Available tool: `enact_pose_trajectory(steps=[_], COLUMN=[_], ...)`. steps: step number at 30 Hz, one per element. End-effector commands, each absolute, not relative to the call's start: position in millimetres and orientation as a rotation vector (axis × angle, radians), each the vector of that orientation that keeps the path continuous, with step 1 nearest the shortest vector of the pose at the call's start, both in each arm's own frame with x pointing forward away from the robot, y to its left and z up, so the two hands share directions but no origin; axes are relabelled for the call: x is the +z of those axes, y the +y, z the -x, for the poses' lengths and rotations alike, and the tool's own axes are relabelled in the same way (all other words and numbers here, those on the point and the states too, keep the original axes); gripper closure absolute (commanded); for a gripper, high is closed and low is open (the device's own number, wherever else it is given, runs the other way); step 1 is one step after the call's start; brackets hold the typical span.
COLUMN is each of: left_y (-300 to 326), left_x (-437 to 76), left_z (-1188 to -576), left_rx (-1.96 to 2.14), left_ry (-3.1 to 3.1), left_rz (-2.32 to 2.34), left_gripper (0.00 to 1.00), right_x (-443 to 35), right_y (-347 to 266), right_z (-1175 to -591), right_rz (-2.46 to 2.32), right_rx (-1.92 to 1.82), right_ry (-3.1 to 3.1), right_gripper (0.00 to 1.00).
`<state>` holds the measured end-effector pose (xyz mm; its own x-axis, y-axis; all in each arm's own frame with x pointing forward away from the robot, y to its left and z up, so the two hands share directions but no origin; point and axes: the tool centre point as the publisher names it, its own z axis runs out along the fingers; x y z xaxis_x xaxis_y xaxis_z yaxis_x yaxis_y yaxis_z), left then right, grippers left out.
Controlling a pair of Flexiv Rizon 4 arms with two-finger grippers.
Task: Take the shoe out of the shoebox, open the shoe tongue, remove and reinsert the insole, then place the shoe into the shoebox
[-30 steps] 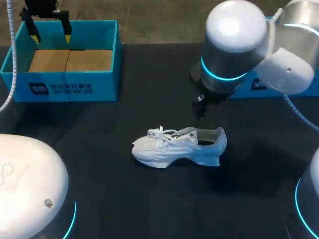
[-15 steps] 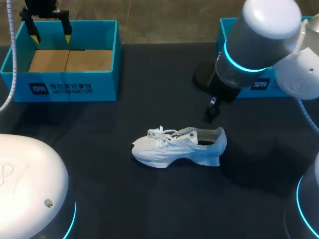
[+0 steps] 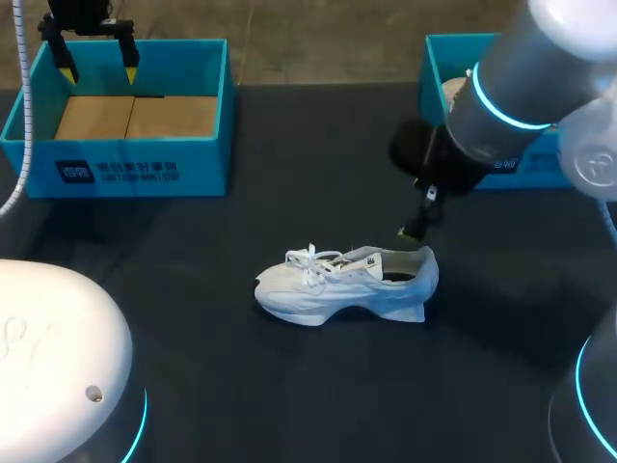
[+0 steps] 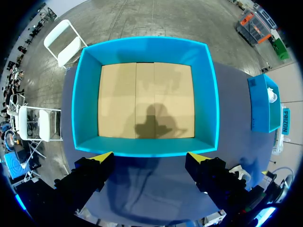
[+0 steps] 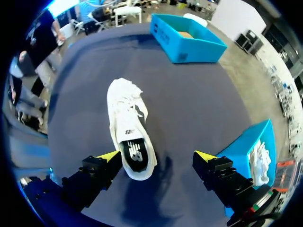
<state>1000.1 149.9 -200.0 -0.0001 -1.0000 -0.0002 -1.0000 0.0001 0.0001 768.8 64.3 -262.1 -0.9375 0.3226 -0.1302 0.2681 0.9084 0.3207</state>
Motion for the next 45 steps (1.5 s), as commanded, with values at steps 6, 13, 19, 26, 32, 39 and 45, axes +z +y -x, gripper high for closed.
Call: enact_pose_trajectory(steps=[6,13,19,26,32,39,45], left_y=[150,150,150,150,150,150,150], left_x=[-200,-200,-200,-200,-200,-200,-200], left_z=[-1000,-1000,-1000,-1000,-1000,-1000,-1000], left_rx=[0.000,0.000,0.000,0.000,0.000,0.000,0.000], left_ry=[2.222,2.222,2.222,2.222,2.222,2.222,2.222], left_rz=[2.221,2.221,2.221,2.221,2.221,2.221,2.221], left_gripper=[0.00,0.00,0.00,0.00,0.00,0.00,0.00], right_x=[-261,-273,-287,-313,-332,-353,-368], right_y=[37,25,18,12,6,5,3], right_z=[-754,-746,-734,-731,-737,-747,-752], right_rz=[-0.274,-0.197,-0.123,-0.122,-0.172,-0.194,-0.163], right_rx=[0.747,0.790,0.848,0.885,0.960,1.177,1.274], right_ry=[2.852,2.888,2.865,2.862,2.836,2.778,2.772], right_gripper=[0.00,0.00,0.00,0.00,0.00,0.00,0.00])
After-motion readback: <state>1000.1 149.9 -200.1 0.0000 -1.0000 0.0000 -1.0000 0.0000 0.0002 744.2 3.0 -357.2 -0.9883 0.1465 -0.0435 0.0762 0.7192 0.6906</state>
